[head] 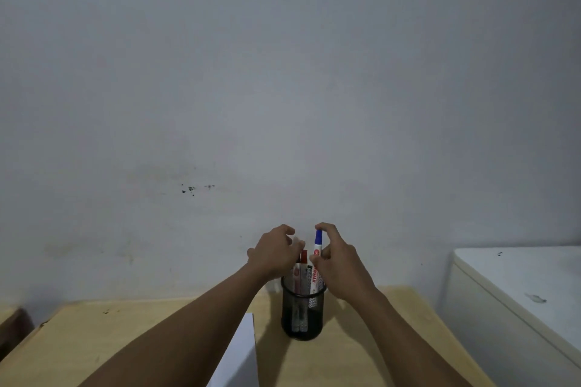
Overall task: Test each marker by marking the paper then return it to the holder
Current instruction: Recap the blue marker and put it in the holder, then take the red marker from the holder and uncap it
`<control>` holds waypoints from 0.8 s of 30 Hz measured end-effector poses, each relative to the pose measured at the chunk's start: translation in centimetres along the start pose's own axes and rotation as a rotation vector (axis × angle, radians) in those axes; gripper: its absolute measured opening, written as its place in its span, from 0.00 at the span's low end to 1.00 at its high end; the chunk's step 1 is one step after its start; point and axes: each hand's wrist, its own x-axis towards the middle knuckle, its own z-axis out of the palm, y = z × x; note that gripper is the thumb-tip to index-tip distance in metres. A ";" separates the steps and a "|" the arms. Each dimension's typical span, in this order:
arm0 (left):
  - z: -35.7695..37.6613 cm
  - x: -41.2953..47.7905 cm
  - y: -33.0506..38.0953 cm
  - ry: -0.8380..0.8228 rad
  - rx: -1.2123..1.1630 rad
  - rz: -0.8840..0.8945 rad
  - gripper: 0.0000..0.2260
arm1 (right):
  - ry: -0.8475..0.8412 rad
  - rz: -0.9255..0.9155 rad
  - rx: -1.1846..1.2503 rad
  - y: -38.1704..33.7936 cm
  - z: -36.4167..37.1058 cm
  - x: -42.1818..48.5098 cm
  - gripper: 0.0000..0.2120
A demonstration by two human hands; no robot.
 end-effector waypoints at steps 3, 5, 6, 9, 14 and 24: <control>1.7 1.6 -0.9 -0.045 -0.113 -0.029 0.14 | -0.015 0.021 0.012 1.5 0.9 0.4 0.24; 2.5 2.3 -1.5 -0.066 -0.160 -0.027 0.11 | -0.004 0.022 0.024 1.7 1.0 0.5 0.20; 2.7 2.4 -1.6 -0.074 -0.178 -0.023 0.09 | 0.007 0.015 0.012 1.6 0.9 0.5 0.17; 3.0 2.5 -1.8 -0.076 -0.238 -0.014 0.06 | 0.014 0.005 -0.045 1.6 0.8 0.6 0.16; 2.6 1.9 -1.2 -0.014 -0.248 0.019 0.08 | 0.023 0.013 -0.036 1.6 0.6 0.0 0.20; -7.7 -1.8 4.1 0.286 -0.470 0.156 0.07 | 0.091 -0.059 0.148 -5.2 -3.0 -2.5 0.20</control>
